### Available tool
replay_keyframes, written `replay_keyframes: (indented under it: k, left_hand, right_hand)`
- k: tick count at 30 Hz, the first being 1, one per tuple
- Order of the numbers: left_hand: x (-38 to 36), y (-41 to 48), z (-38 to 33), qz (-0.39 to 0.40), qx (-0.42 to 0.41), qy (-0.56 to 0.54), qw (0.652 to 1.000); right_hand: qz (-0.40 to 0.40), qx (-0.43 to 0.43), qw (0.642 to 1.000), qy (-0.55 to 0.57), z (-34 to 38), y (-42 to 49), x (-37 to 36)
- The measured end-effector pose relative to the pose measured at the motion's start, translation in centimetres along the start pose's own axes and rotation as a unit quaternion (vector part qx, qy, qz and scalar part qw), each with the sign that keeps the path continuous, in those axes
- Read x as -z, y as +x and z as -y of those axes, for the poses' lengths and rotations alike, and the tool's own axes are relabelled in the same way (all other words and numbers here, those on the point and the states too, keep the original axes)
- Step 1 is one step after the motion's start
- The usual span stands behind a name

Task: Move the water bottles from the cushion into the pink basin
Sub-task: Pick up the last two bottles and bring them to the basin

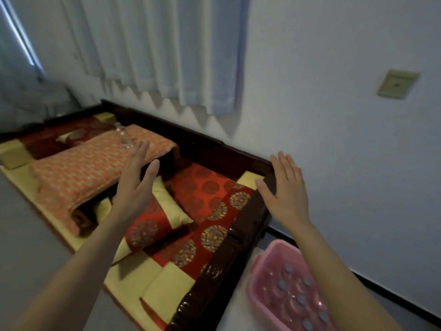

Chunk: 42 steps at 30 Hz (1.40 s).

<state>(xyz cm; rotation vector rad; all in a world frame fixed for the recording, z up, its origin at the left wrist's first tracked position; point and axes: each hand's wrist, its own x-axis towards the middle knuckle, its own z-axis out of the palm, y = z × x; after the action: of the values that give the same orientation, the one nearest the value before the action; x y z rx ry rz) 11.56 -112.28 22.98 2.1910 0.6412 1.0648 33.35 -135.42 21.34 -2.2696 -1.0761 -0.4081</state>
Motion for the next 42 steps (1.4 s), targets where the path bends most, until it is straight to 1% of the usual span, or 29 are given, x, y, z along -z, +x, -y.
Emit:
replay_keyframes:
  k: [3, 6, 8, 11, 16, 19, 21, 26, 30, 35, 40, 42]
  left_hand:
    - [9.1, -1.2, 3.3, -0.042, 0.017, 0.034, 0.998]
    - [17.1, -3.2, 6.8, -0.060, 0.043, 0.075, 0.994]
    - [23.1, -5.3, 9.8, -0.087, 0.073, 0.109, 0.988]
    - [30.7, -8.4, 13.9, -0.123, 0.127, 0.159, 0.971]
    - [39.0, -12.0, 20.1, -0.140, 0.217, 0.179, 0.949]
    - [41.5, -12.5, 23.3, -0.160, 0.238, 0.175, 0.942]
    - [43.1, -12.4, 25.5, -0.171, 0.249, 0.164, 0.939]
    - [47.1, -9.7, 32.5, -0.170, 0.256, 0.164, 0.937]
    - [50.8, -4.7, 38.6, -0.167, 0.273, 0.162, 0.934]
    - [55.8, 2.7, 46.6, -0.154, 0.266, 0.141, 0.941]
    - [58.4, 8.2, 53.6, -0.141, 0.281, 0.107, 0.943]
    - [58.9, 11.3, 56.9, -0.126, 0.279, 0.095, 0.947]
  right_hand:
    - [-0.007, 0.035, 0.999, 0.040, 9.1, 1.3, -2.9]
    - [-0.007, 0.046, 0.993, 0.105, 16.3, 1.3, -6.8]
    - [0.013, 0.065, 0.987, 0.143, 21.9, 1.1, -10.3]
    - [0.063, 0.084, 0.982, 0.159, 28.7, 0.8, -15.2]
    - [0.125, 0.097, 0.974, 0.163, 35.9, 0.6, -21.5]
    - [0.146, 0.092, 0.974, 0.149, 38.0, 1.4, -24.5]
    - [0.157, 0.106, 0.972, 0.140, 39.6, 2.2, -27.0]
    - [0.164, 0.120, 0.972, 0.118, 43.2, 5.5, -33.3]
    - [0.163, 0.089, 0.975, 0.119, 46.3, 10.1, -38.9]
    - [0.169, 0.055, 0.976, 0.123, 51.8, 17.1, -45.4]
    - [0.166, 0.043, 0.977, 0.129, 55.9, 22.1, -50.2]
    - [0.168, 0.024, 0.976, 0.136, 57.0, 24.2, -52.2]
